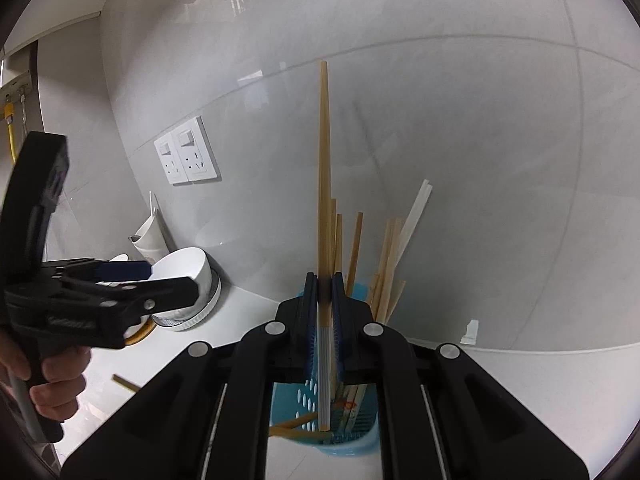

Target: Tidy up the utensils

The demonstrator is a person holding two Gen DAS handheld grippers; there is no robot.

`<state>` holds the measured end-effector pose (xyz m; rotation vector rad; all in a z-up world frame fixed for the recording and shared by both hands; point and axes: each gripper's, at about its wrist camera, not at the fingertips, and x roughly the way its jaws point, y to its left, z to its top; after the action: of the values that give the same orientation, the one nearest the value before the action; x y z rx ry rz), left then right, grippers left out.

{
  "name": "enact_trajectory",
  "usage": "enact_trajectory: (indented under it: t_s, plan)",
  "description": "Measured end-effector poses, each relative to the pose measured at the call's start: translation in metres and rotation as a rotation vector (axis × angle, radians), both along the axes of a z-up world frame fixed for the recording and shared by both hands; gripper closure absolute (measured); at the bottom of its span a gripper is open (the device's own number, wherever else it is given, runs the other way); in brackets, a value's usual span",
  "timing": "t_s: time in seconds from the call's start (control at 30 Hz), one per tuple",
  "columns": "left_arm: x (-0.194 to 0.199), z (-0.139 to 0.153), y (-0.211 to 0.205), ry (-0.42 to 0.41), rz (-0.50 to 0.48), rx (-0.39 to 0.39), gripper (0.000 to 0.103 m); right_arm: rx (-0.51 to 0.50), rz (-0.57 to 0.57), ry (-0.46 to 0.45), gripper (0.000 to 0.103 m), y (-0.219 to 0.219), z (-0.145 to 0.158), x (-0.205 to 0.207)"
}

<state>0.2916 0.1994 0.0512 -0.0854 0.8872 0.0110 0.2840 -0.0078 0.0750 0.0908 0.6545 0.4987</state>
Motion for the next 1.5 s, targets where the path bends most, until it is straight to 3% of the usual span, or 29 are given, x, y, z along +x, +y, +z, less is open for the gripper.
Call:
enact_trajectory:
  t_s: [0.37, 0.57, 0.63, 0.7, 0.73, 0.8, 1.0, 1.27, 1.5]
  plan:
    - [-0.002, -0.025, 0.01, 0.046, 0.022, -0.026, 0.006, -0.065, 0.017, 0.07, 0.096, 0.011, -0.037, 0.016]
    - [-0.009, -0.023, 0.004, 0.029, 0.033, -0.029, 0.006, -0.105, -0.006, 0.1, 0.092, 0.004, -0.038, 0.013]
    - [-0.011, -0.021, 0.005, 0.02, 0.041, -0.019, 0.006, -0.12, -0.026, 0.094, 0.081, 0.001, -0.032, 0.009]
    - [-0.014, -0.016, 0.003, 0.005, 0.045, -0.01, 0.006, -0.142, -0.048, 0.078, 0.062, -0.002, -0.023, 0.004]
    - [-0.017, -0.012, 0.002, -0.004, 0.049, -0.006, 0.006, -0.149, -0.055, 0.072, 0.059, -0.004, -0.02, 0.002]
    - [-0.022, -0.006, 0.001, -0.02, 0.057, -0.005, 0.006, -0.17, -0.083, 0.061, 0.041, -0.009, -0.01, -0.005]
    - [-0.052, 0.019, -0.001, -0.093, 0.107, 0.004, 0.006, -0.185, -0.143, 0.053, 0.008, -0.03, 0.021, -0.032]
    - [-0.105, 0.036, -0.02, -0.124, 0.135, 0.045, 0.006, -0.266, -0.182, 0.081, 0.008, -0.043, 0.042, -0.082]
    - [-0.137, 0.024, -0.041, -0.092, 0.141, 0.051, 0.006, -0.302, -0.186, 0.116, 0.007, -0.051, 0.044, -0.115]
